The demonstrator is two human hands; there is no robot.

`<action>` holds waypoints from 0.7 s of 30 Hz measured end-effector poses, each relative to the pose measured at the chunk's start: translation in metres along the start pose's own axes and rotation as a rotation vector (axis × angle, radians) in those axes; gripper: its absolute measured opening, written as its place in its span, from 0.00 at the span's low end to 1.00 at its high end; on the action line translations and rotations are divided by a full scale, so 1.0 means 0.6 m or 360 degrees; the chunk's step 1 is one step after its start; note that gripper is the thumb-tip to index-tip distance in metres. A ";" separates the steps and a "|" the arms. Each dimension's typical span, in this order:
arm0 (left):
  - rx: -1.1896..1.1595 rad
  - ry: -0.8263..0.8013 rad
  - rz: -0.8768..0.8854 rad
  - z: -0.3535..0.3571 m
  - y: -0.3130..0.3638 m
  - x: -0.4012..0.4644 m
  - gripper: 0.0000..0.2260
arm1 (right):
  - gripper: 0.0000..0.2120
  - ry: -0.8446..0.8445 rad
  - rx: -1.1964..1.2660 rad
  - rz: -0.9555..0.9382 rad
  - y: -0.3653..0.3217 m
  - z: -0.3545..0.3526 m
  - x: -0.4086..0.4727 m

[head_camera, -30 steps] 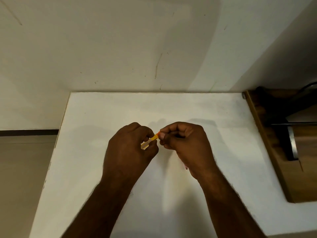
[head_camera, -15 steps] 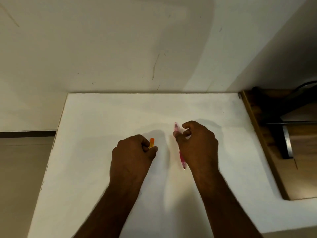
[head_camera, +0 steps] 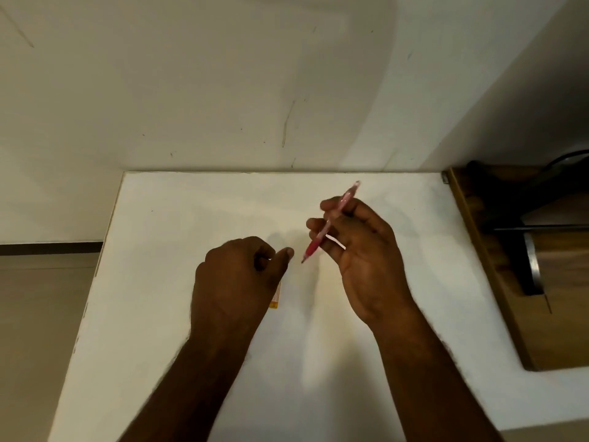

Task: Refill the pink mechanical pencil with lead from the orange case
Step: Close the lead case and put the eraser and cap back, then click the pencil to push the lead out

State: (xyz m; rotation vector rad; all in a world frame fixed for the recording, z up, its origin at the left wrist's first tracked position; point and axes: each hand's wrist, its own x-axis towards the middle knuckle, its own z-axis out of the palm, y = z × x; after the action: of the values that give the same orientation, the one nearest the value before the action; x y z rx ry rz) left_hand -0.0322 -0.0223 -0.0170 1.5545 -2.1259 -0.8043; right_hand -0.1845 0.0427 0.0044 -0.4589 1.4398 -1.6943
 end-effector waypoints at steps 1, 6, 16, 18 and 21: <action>-0.0008 0.0022 0.0016 -0.002 0.001 0.000 0.16 | 0.08 -0.0050 0.0170 0.0002 -0.005 0.001 0.000; -0.0034 0.0037 0.0052 -0.004 0.000 -0.003 0.16 | 0.15 -0.0205 0.0444 -0.0085 -0.014 0.005 -0.005; -0.0101 -0.0028 0.0123 0.001 -0.004 -0.006 0.12 | 0.22 -0.0275 0.0321 -0.0053 -0.013 0.018 -0.007; -0.0097 -0.0039 0.0123 0.000 -0.003 -0.005 0.11 | 0.20 -0.0253 0.0354 -0.0025 -0.011 0.019 -0.005; -0.0093 -0.0042 0.0124 -0.002 -0.003 -0.005 0.11 | 0.20 -0.0226 0.0398 0.0018 -0.012 0.017 -0.004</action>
State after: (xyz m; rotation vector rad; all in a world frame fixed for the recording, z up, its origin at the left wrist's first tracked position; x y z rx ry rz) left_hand -0.0292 -0.0200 -0.0175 1.4305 -2.1477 -0.8570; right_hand -0.1780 0.0382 0.0147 -0.4220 1.1098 -1.7675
